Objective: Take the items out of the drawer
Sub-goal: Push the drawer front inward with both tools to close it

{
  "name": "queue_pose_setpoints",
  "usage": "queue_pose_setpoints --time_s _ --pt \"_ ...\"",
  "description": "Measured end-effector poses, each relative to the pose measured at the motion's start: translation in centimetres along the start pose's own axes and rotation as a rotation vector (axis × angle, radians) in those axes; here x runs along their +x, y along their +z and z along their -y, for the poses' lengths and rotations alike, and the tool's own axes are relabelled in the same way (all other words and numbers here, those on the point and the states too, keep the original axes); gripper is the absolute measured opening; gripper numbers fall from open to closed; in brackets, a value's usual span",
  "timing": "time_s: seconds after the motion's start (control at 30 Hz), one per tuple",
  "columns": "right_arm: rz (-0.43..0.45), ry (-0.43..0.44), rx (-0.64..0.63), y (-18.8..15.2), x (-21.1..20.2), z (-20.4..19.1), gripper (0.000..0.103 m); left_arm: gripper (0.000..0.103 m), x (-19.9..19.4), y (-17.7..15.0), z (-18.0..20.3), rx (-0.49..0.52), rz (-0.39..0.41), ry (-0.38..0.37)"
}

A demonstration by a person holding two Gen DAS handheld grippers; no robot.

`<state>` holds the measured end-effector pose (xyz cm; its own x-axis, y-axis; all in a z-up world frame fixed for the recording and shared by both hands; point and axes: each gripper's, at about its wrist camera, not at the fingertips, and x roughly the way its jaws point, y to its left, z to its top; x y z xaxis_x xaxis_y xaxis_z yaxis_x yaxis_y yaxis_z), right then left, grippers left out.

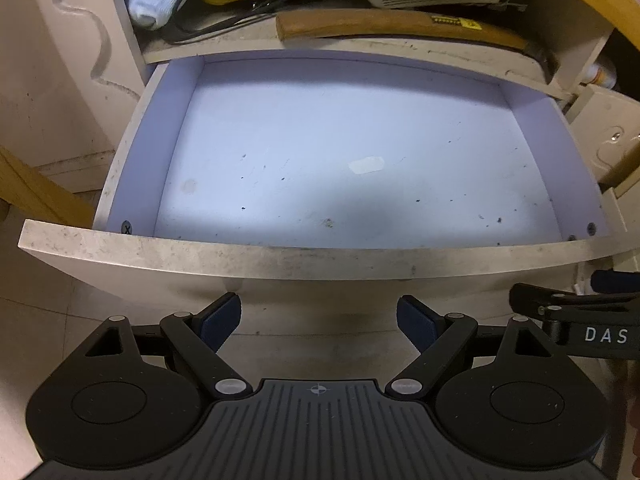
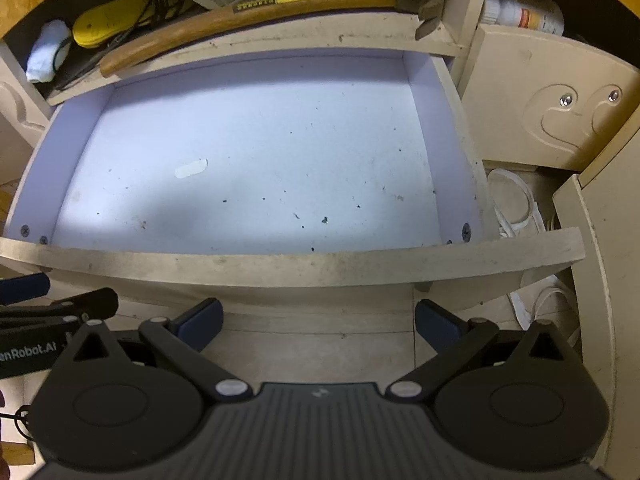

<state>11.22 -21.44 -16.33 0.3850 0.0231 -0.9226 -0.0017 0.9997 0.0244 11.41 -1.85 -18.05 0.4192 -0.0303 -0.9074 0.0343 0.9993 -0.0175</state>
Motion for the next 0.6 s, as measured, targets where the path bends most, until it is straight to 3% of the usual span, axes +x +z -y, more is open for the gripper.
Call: queue_pose_setpoints --time_s 0.6 --pt "0.012 -0.025 0.003 0.6 1.5 -0.1 0.103 0.086 0.2 1.4 -0.4 -0.056 -0.011 -0.018"
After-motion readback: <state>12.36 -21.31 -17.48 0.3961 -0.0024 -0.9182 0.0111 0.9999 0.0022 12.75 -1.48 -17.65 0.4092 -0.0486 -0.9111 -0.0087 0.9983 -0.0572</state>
